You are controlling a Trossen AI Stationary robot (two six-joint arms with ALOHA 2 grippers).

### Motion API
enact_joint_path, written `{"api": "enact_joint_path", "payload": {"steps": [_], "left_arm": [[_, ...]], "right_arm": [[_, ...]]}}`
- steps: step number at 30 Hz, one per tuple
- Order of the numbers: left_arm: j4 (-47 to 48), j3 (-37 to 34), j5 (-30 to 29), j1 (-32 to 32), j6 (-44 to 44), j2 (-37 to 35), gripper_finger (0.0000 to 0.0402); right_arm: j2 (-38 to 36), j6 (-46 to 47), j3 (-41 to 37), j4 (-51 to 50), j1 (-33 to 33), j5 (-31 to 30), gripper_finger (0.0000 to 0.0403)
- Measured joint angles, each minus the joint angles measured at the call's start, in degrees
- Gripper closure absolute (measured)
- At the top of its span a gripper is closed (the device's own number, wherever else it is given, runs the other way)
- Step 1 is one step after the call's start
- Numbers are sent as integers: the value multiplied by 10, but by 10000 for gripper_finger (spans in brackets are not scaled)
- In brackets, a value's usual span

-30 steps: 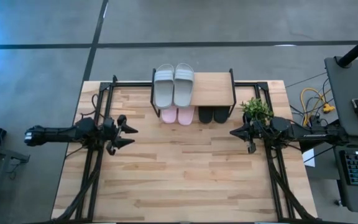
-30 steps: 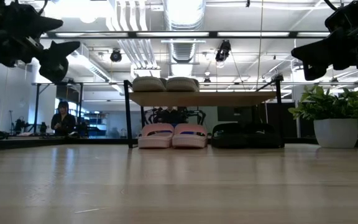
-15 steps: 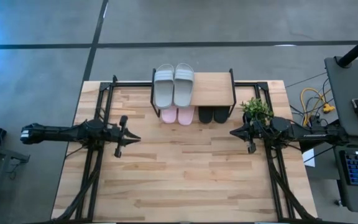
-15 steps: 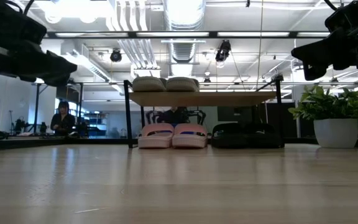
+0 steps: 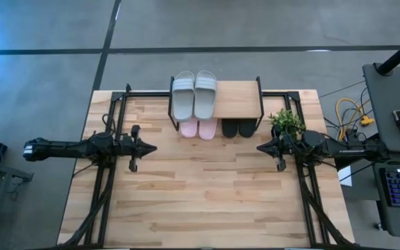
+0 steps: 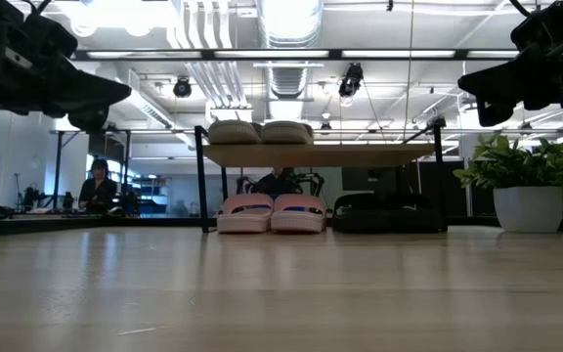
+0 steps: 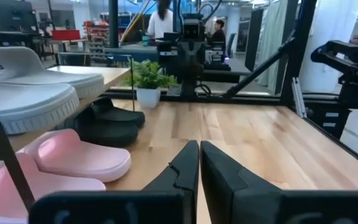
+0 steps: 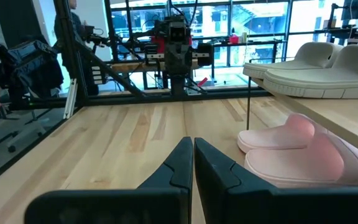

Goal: Pick and place slides into the shelf
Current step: Return to Home Position

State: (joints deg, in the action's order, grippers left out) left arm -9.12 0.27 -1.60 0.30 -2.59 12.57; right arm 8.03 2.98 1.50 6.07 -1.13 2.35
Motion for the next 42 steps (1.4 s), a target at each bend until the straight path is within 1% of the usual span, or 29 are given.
{"api": "enact_joint_path", "payload": {"steps": [4,8,12,15,24,42], "left_arm": [[-5,0,1,0,0,-4,401],[-45,2,0,1,0,-12,401],[15,4,-3,7,6,-5,401],[7,3,-2,7,-5,1,401],[-14,9,-3,7,18,-13,402],[-13,9,-4,7,18,-13,402]], "right_arm": [[0,0,0,0,0,0,394],[0,0,0,0,0,0,394],[0,0,0,0,0,0,394],[0,0,0,0,0,0,394],[0,0,0,0,0,0,394],[0,0,0,0,0,0,394]]}}
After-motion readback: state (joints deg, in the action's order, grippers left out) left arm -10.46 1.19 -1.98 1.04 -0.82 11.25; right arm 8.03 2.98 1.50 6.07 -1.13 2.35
